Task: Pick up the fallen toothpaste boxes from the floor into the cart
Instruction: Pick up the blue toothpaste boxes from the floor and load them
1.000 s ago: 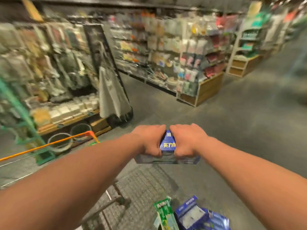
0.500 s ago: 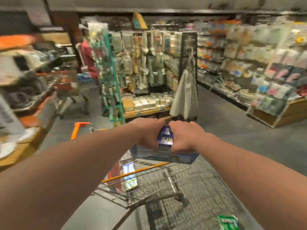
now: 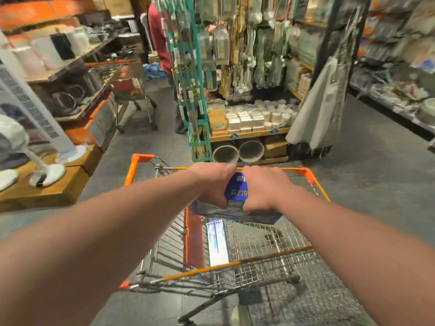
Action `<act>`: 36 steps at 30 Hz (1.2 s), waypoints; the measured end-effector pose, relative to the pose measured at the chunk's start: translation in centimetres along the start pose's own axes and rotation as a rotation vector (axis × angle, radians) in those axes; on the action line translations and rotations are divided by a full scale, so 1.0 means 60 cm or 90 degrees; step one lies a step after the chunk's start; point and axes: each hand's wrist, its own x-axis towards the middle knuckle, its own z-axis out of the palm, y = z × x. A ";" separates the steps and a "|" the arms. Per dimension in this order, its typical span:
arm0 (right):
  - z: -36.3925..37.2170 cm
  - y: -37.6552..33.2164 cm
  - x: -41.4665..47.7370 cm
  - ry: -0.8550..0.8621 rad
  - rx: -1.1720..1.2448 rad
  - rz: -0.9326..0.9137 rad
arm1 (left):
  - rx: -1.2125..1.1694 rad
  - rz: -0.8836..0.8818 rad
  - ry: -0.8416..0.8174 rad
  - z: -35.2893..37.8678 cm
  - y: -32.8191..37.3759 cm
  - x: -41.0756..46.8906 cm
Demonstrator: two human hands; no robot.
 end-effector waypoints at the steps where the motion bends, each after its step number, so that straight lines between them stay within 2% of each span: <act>1: 0.022 0.016 0.034 -0.007 0.004 0.010 | 0.002 -0.001 -0.007 0.017 -0.011 0.040; 5: 0.114 0.079 0.138 -0.057 0.022 0.055 | -0.016 0.021 -0.036 0.100 -0.035 0.189; 9: 0.216 0.128 0.199 -0.111 0.038 0.112 | -0.014 0.089 -0.058 0.201 -0.041 0.311; 15: 0.399 0.149 0.231 -0.214 0.089 0.276 | 0.032 0.226 -0.136 0.366 -0.025 0.439; 24: 0.657 0.086 0.279 -0.218 0.110 0.503 | 0.084 0.404 -0.175 0.593 -0.045 0.529; 29: 0.736 0.047 0.292 -0.264 0.204 0.565 | 0.123 0.459 -0.168 0.675 -0.061 0.539; 31: 0.769 0.023 0.295 -0.172 0.148 0.624 | 0.135 0.474 -0.176 0.701 -0.063 0.540; 36: 0.784 -0.008 0.294 -0.208 0.178 0.646 | 0.159 0.509 -0.120 0.754 -0.073 0.532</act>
